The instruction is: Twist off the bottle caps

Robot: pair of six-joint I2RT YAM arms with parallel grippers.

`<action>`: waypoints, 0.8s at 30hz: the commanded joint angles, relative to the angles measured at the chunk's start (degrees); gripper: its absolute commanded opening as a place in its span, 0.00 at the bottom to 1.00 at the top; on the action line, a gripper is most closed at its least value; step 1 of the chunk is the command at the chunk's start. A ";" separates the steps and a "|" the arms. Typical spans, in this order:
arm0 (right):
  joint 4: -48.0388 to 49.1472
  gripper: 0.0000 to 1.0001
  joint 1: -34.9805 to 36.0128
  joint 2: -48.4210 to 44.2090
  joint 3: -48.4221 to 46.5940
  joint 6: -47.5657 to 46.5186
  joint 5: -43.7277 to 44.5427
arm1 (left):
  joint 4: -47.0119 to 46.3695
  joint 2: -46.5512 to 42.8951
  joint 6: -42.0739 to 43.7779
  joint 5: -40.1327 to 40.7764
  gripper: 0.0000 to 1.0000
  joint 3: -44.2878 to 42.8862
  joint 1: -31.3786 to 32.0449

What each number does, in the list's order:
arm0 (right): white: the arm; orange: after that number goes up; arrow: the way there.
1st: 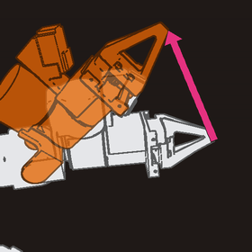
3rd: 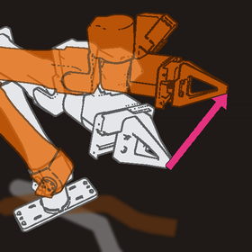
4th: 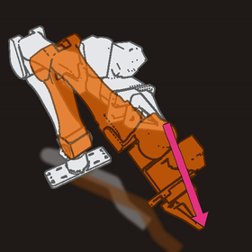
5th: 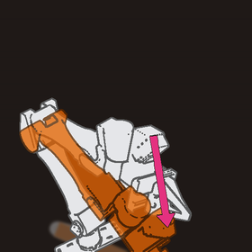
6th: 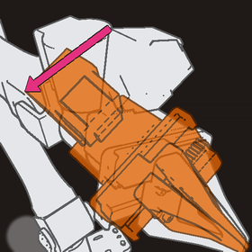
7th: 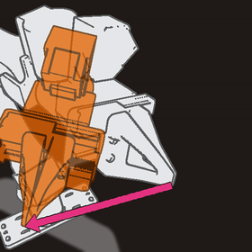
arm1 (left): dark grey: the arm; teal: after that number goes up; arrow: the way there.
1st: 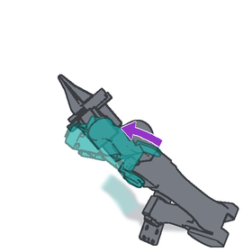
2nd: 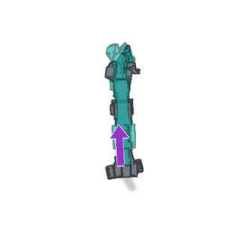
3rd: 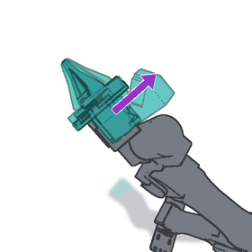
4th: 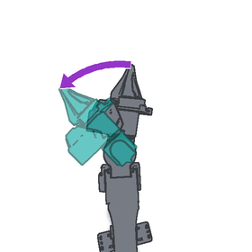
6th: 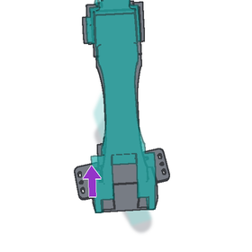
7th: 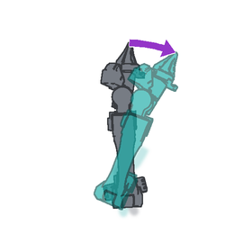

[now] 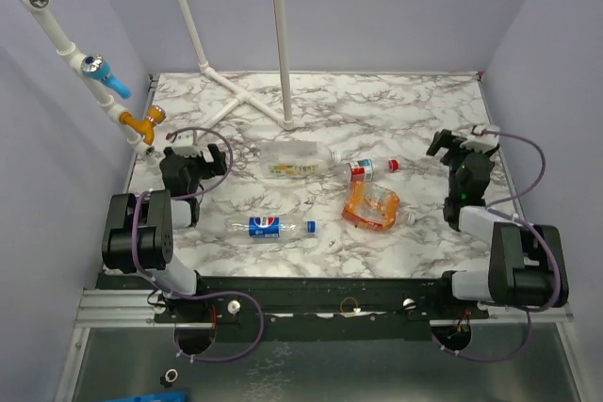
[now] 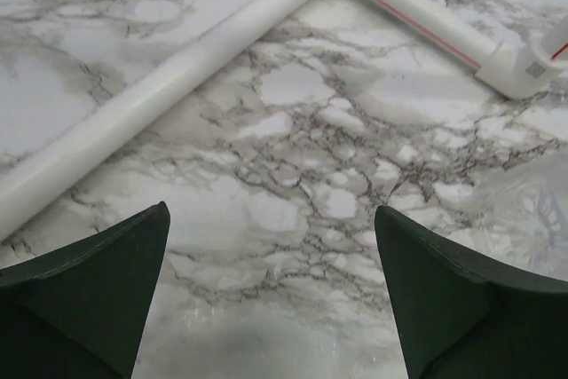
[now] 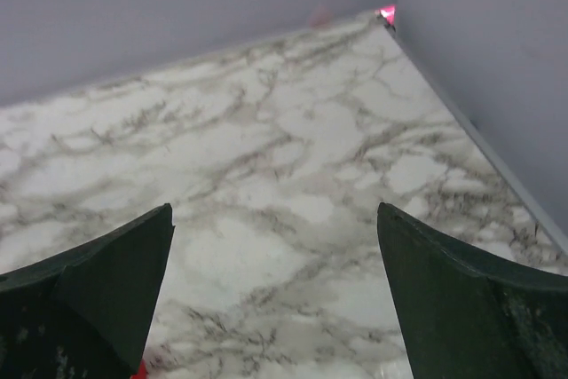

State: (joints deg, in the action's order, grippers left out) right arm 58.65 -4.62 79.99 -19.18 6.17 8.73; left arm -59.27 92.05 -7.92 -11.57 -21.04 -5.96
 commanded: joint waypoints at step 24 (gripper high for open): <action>-60.84 1.00 11.19 -6.72 -31.53 19.53 -13.28 | 86.46 -4.37 31.80 -16.93 0.99 -42.89 17.50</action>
State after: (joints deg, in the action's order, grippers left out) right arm 3.42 6.00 75.48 -49.65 25.71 -6.37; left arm 18.06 85.76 17.02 -29.43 -61.39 5.28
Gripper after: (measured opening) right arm 0.998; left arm 0.988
